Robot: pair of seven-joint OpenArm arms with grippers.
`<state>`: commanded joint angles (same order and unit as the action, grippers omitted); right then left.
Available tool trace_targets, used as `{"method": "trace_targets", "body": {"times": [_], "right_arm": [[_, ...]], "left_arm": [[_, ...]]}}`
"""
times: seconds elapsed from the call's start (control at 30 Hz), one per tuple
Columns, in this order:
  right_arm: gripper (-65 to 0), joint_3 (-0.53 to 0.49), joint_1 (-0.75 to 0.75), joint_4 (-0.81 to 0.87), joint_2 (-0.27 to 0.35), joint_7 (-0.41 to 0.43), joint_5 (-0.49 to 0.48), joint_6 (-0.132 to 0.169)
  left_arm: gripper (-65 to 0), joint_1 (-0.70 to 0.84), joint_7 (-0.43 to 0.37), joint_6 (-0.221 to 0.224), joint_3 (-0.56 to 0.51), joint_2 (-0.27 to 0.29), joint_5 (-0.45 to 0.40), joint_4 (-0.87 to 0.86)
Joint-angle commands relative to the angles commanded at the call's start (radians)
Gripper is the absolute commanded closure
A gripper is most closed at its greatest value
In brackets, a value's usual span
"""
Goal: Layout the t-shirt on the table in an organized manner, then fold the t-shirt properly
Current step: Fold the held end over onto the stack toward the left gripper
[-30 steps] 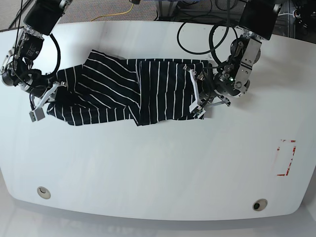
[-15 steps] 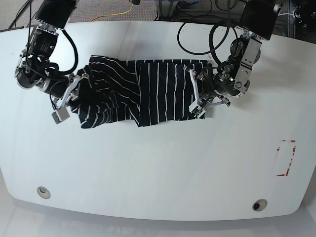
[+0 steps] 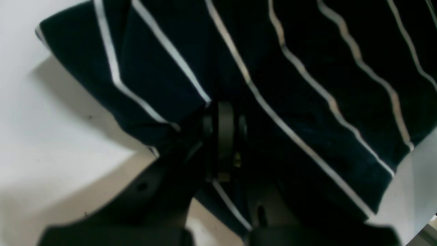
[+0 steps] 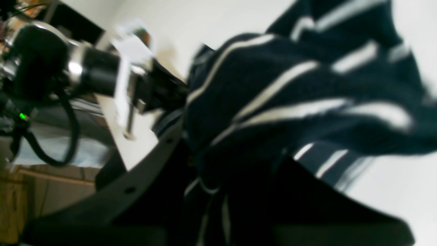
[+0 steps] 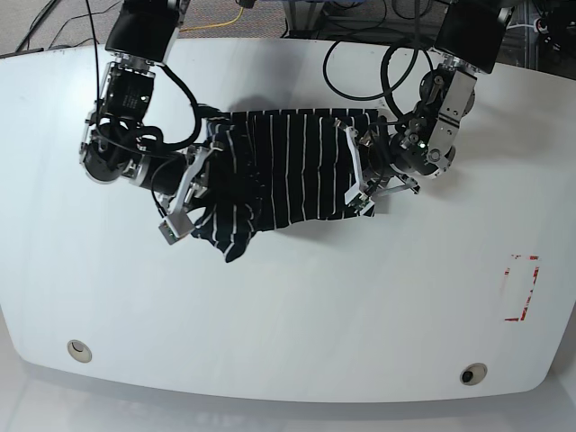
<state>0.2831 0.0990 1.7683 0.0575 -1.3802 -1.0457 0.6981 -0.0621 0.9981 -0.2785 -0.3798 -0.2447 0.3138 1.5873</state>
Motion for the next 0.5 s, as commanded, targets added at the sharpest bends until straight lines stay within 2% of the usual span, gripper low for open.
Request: {"method": "trace_targets", "body": {"times": [0.1,0.27,0.5], "right_arm": [[-6.7,-0.043,0.015,0.0,-0.026,0.006,0.031,0.0],[-6.7,-0.104,0.02,0.0,-0.035,0.025,0.077,0.0],[-6.7,-0.149,0.02,0.0,-0.06,0.032,0.107,0.0]], "left_arm": [[-0.3,0.0,0.0,0.0,0.0,0.0,0.0,0.0],[-0.3,0.0,0.0,0.0,0.002,0.0,0.0,0.002],[-0.3,0.0,0.0,0.0,0.003,0.0,0.0,0.003]]}}
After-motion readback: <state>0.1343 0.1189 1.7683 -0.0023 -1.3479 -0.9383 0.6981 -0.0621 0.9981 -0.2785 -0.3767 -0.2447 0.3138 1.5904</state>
